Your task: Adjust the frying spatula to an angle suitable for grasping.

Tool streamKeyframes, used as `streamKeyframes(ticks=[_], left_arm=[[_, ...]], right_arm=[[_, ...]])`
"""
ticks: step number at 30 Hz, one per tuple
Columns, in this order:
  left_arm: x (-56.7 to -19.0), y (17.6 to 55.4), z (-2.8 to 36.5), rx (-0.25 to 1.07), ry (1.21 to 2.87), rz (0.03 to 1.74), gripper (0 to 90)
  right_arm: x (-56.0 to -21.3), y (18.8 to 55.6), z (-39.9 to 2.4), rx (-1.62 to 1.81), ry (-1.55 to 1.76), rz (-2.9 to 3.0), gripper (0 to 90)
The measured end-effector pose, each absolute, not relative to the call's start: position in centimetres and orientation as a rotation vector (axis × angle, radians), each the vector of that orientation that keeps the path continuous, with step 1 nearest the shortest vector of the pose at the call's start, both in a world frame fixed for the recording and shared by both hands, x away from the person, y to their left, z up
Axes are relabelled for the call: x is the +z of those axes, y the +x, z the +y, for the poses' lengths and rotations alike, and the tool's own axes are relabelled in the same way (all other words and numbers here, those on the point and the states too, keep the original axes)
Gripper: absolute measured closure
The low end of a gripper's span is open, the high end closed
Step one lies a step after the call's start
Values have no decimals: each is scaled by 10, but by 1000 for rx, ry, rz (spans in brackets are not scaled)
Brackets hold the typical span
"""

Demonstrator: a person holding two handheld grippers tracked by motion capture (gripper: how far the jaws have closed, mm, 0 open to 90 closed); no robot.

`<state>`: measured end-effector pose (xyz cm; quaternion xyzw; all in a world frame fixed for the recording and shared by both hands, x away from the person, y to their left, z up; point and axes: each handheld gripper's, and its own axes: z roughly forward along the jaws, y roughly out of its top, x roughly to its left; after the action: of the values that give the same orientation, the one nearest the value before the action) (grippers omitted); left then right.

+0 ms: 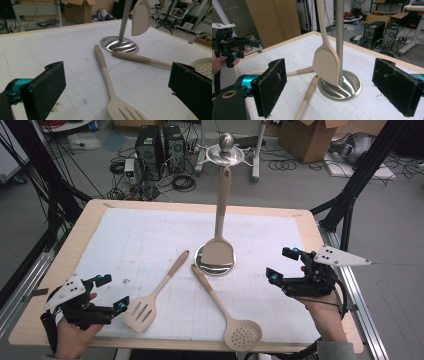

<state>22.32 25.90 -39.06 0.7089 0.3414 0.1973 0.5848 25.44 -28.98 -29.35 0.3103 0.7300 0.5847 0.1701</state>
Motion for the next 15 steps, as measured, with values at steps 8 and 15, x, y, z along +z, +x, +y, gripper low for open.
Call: streamKeyframes(ticks=[8, 15], left_arm=[[-390, 228, 241, 459, 1668, 788, 22], [-390, 230, 228, 458, 1672, 793, 22]], right_arm=[[-304, 251, -296, 1649, 879, 2082, 111], [-317, 243, -302, 1665, 875, 2066, 111]])
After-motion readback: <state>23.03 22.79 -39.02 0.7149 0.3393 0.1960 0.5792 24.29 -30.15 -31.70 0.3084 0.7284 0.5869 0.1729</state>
